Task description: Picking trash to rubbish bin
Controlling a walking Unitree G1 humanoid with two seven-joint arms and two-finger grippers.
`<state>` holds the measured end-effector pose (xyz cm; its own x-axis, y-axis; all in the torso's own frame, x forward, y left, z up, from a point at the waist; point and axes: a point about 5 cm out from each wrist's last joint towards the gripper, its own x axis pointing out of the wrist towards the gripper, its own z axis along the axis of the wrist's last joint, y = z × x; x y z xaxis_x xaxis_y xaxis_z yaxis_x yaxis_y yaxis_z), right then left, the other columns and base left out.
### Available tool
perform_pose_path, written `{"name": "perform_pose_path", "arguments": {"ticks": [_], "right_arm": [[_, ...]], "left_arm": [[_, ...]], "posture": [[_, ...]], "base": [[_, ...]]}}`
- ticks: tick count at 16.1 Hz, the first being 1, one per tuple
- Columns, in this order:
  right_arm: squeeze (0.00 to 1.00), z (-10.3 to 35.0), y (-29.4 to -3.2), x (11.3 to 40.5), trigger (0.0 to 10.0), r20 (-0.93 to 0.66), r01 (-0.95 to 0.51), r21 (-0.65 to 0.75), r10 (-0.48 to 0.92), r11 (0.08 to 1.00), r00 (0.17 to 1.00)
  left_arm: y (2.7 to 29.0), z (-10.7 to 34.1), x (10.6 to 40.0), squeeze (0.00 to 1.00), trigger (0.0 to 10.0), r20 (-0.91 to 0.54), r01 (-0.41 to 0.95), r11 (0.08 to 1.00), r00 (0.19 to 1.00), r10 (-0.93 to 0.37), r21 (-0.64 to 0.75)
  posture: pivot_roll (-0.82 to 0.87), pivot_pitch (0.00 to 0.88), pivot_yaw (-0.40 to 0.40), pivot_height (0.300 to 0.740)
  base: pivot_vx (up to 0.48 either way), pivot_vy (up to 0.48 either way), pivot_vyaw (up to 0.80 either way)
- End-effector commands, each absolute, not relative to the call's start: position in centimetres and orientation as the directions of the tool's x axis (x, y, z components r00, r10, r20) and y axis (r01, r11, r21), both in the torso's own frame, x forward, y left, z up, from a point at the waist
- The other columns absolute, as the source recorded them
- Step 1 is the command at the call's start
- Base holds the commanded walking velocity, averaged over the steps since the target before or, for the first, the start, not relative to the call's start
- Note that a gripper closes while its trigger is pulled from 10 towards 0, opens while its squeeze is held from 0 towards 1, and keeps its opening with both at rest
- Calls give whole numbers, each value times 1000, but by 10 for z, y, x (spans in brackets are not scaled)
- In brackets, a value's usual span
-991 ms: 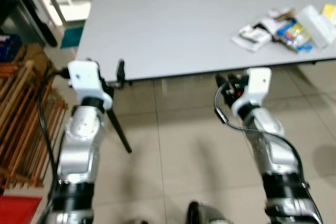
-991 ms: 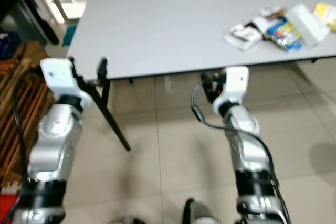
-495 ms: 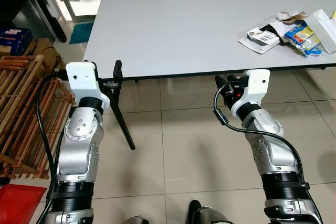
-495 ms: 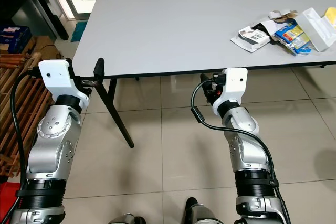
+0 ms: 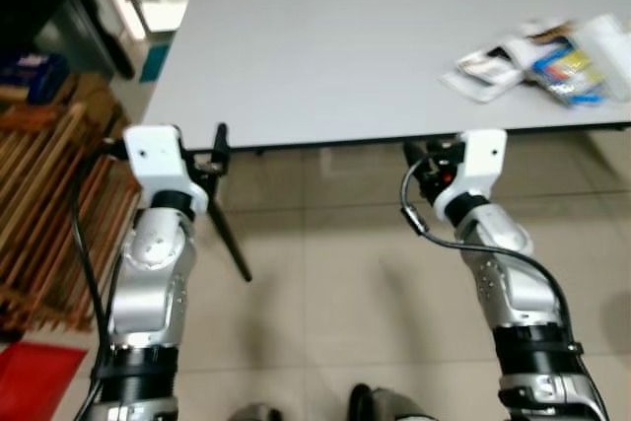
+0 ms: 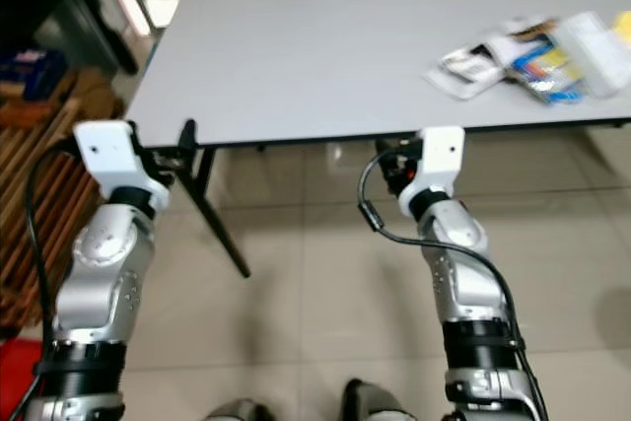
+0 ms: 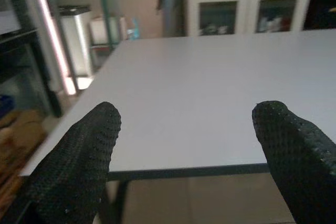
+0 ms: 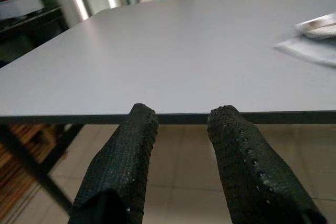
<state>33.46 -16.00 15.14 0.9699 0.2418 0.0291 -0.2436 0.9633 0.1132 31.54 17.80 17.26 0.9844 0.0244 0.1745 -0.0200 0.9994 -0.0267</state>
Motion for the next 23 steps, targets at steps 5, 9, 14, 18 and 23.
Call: {"name": "perform_pose_path", "arguments": {"ticks": [5,9,14,18,23], "right_arm": [[0,152,-157,334,10000,28,-249,119,248,961,968],[0,152,-157,333,10000,27,-250,116,249,961,968],[0,152,-156,334,10000,28,-251,113,250,961,968],[0,151,-157,334,10000,27,-251,110,249,962,968],[0,151,-157,334,10000,25,-249,109,248,962,968]], "left_arm": [[185,169,314,0,10000,151,-41,999,988,45,-27],[184,168,314,0,10000,149,-39,999,988,42,-28],[185,168,314,0,10000,150,-38,999,988,42,-25],[185,168,315,0,10000,148,-38,999,988,42,-26],[186,169,315,0,10000,158,-34,997,986,45,-68]], "posture": [[-148,152,72,740],[-148,153,71,740],[-147,148,72,740],[-146,143,72,740],[-145,141,74,740]], "base": [[0,-382,0],[0,-381,0],[0,-376,0],[0,-363,0],[0,0,0]]}}
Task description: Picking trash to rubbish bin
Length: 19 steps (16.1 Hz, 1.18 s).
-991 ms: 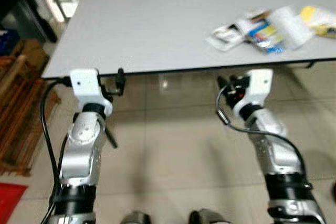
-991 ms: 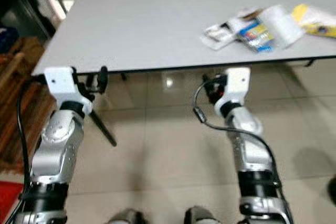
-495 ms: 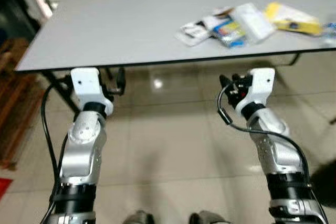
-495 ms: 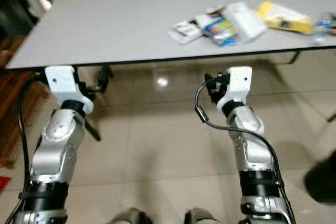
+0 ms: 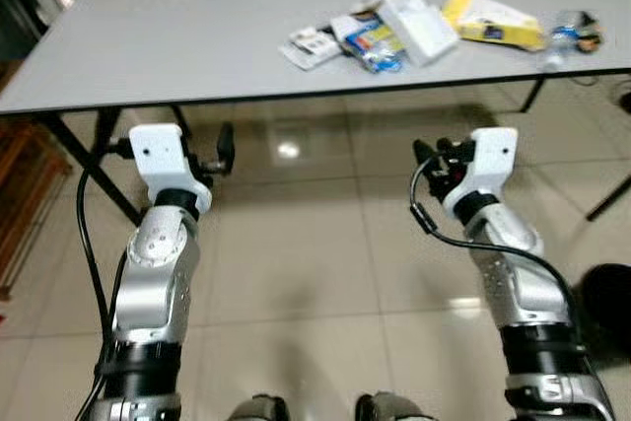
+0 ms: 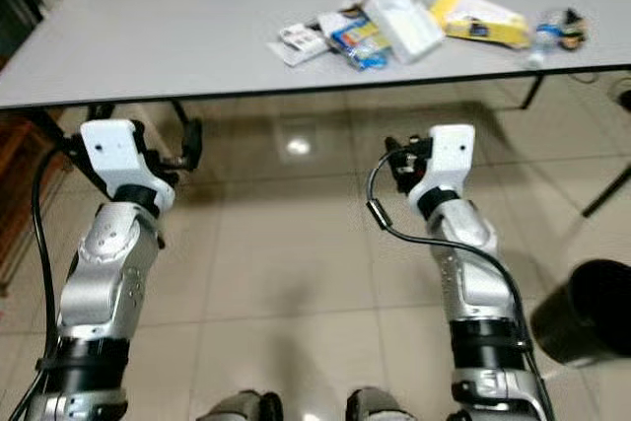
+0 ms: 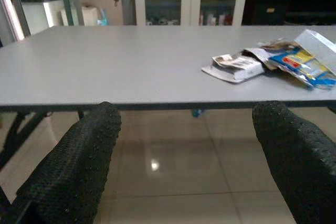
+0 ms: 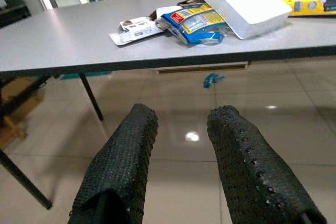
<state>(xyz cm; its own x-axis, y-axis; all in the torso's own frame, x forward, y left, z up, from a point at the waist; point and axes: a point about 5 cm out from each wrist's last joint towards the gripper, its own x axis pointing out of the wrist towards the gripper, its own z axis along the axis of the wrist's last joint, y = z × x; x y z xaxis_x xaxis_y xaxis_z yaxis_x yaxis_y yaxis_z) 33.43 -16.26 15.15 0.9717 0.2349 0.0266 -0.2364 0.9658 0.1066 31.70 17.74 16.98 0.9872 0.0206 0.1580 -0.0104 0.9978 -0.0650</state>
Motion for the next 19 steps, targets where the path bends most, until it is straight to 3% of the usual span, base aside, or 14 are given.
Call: {"name": "perform_pose_path", "arguments": {"ticks": [1,4,19], "right_arm": [[0,150,-156,333,10000,24,-249,109,247,963,969],[0,150,-156,333,10000,25,-250,111,249,962,968],[0,150,-151,331,10000,29,-259,101,258,960,966]], "left_arm": [[186,169,315,0,10000,152,-37,997,987,46,-62],[186,172,314,0,10000,167,-15,997,986,26,-70],[184,173,312,0,10000,174,14,997,985,-1,-73]], "posture": [[-144,145,75,740],[-144,148,75,740],[-142,158,74,740]], "base": [[0,0,0],[0,0,0],[462,0,0]]}}
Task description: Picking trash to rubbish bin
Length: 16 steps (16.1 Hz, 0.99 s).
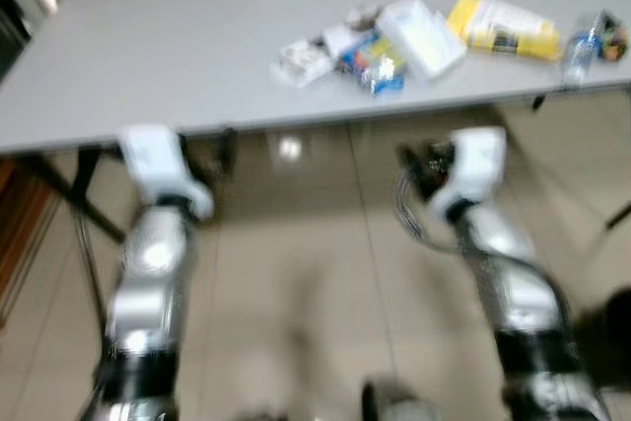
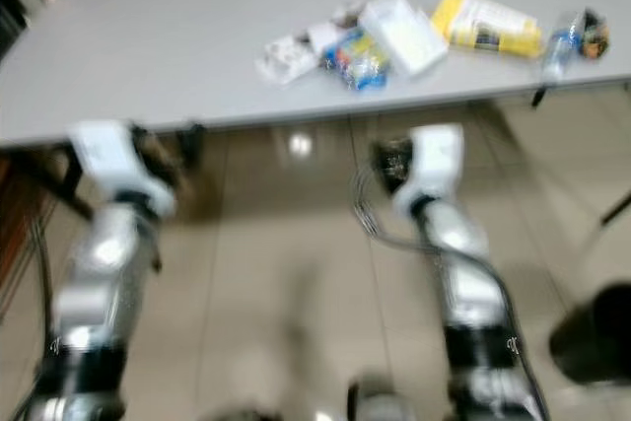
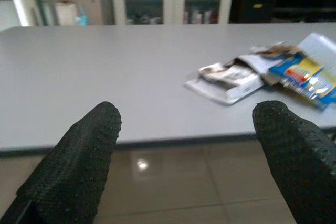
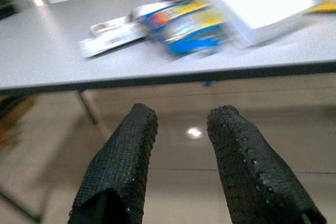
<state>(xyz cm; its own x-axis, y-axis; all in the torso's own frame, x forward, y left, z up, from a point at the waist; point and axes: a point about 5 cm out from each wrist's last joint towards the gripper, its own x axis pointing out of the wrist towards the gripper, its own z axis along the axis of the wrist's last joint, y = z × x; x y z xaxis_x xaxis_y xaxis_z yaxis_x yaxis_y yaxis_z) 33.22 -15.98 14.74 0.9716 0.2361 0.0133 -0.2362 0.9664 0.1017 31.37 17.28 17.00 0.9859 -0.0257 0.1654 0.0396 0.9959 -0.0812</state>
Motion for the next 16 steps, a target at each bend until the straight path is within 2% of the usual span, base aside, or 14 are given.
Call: {"name": "perform_pose_path", "arguments": {"ticks": [1,4,9,12,16], "right_arm": [[0,150,-151,331,10000,29,-259,102,258,960,966],[0,149,-151,331,10000,24,-258,106,256,960,966],[0,149,-151,331,10000,28,-257,104,255,961,966],[0,150,-151,331,10000,29,-261,96,259,961,965],[0,151,-151,332,10000,33,-264,90,262,960,965]], "left_arm": [[184,173,312,0,10000,173,15,997,985,-2,-73],[184,173,312,0,10000,173,16,997,985,-3,-72],[185,171,312,0,10000,156,-12,998,987,23,-69],[185,170,311,0,10000,161,-11,998,987,21,-64],[185,170,313,0,10000,151,-14,998,988,23,-59]], "posture": [[-142,158,74,740],[-142,158,74,740],[-142,162,73,740],[-144,162,71,740],[-144,162,71,740]], "base": [[465,0,0],[463,0,-419],[413,0,0],[0,0,0],[0,-403,0]]}}
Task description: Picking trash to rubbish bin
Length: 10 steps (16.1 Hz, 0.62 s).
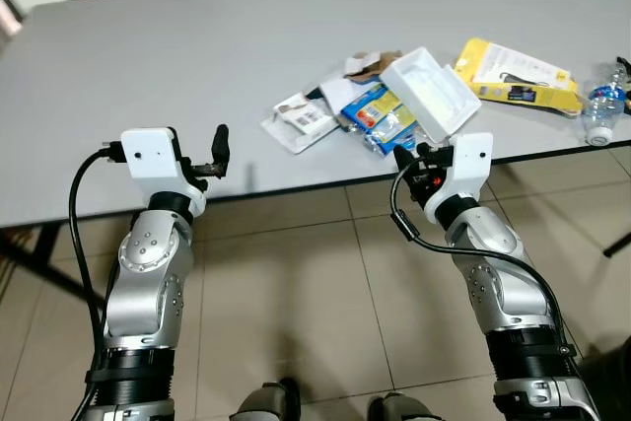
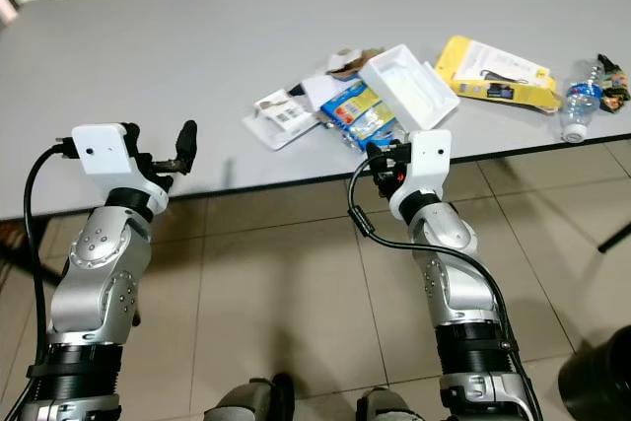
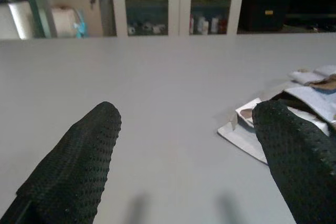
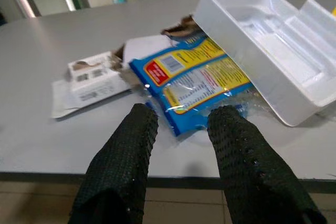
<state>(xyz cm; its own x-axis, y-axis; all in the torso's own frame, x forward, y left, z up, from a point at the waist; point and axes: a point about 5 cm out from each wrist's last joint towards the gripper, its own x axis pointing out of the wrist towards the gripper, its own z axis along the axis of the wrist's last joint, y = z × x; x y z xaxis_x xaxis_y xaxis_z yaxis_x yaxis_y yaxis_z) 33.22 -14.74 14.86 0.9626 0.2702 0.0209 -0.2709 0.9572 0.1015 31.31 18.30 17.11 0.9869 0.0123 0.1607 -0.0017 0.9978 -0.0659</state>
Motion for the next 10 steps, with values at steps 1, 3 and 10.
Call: {"name": "perform_pose_path", "arguments": {"ticks": [1,3,10], "right_arm": [[0,151,-150,331,10000,34,-266,88,264,960,964],[0,150,-149,331,10000,34,-273,80,271,959,962],[0,151,-150,330,10000,35,-275,68,273,959,961]], "left_arm": [[185,170,313,0,10000,151,-14,998,988,23,-58],[186,169,313,0,10000,150,-15,998,988,23,-58],[186,169,312,0,10000,155,-13,997,988,24,-76]], "posture": [[-144,162,71,740],[-143,156,76,740],[-145,157,75,740]], "base": [[0,-472,0],[0,-472,0],[0,-25,0]]}}
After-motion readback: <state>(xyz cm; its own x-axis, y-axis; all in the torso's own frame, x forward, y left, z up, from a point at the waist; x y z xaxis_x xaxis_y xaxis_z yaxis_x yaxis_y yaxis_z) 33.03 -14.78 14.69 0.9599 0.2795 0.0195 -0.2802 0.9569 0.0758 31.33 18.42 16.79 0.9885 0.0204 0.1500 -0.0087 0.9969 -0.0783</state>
